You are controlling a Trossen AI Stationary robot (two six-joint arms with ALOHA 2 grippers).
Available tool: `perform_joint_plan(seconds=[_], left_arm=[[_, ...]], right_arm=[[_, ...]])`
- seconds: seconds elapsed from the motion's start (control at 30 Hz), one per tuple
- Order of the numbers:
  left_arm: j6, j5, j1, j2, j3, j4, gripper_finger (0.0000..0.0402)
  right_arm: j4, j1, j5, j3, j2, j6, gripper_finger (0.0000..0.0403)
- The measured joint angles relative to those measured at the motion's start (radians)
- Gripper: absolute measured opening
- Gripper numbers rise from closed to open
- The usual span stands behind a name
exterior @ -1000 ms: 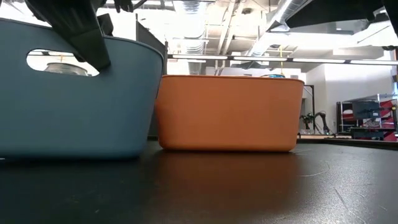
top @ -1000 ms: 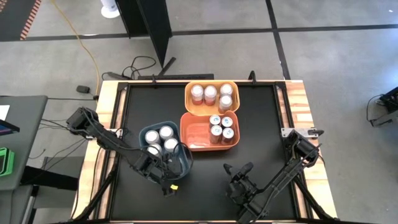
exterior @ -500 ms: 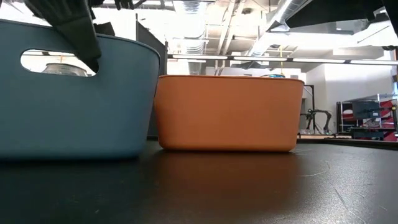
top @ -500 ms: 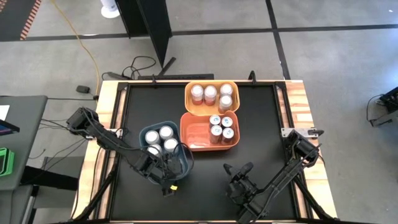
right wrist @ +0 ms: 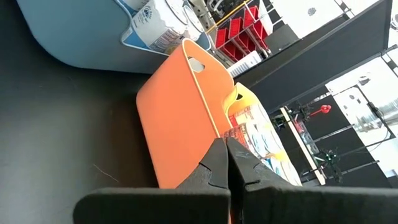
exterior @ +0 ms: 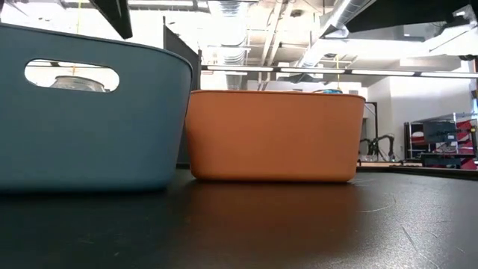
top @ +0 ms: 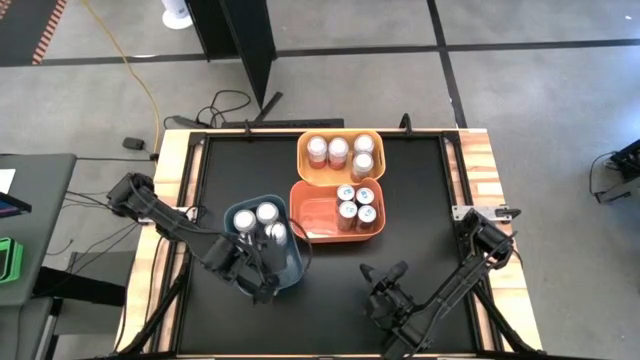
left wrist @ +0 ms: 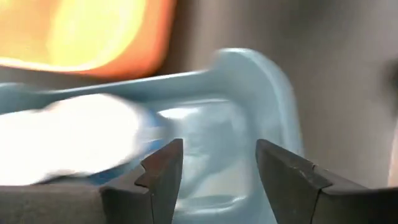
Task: Sort soda cans
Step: Move the blue bin
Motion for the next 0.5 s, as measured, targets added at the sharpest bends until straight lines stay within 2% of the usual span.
perform_joint_plan(seconds=[0.13, 0.2, 0.27, 0.43, 0.5], left_arm=[[-0.077, -0.179, 0.002, -0.001, 0.108, -0.274, 0.0187], [-0.152, -0.260, 0.018, -0.011, 0.141, -0.420, 0.0168], [-0.216, -0.299, 0.051, -0.028, 0.150, -0.529, 0.0138], [-0.196, -0.328, 0.158, -0.090, 0.101, -0.524, 0.0024], [-0.169, -0.330, 0.213, -0.111, 0.079, -0.531, 0.0009]], right_arm=[[0.000, 0.008, 0.000, 0.000, 0.000, 0.001, 0.0004], [0.000, 0.007, 0.000, 0.000, 0.000, 0.001, 0.0004], [0.001, 0.007, 0.000, 0.000, 0.000, 0.001, 0.0004], [0.003, 0.007, 0.000, 0.000, 0.000, 0.004, 0.0004], [0.004, 0.007, 0.000, 0.000, 0.000, 0.004, 0.0004]])
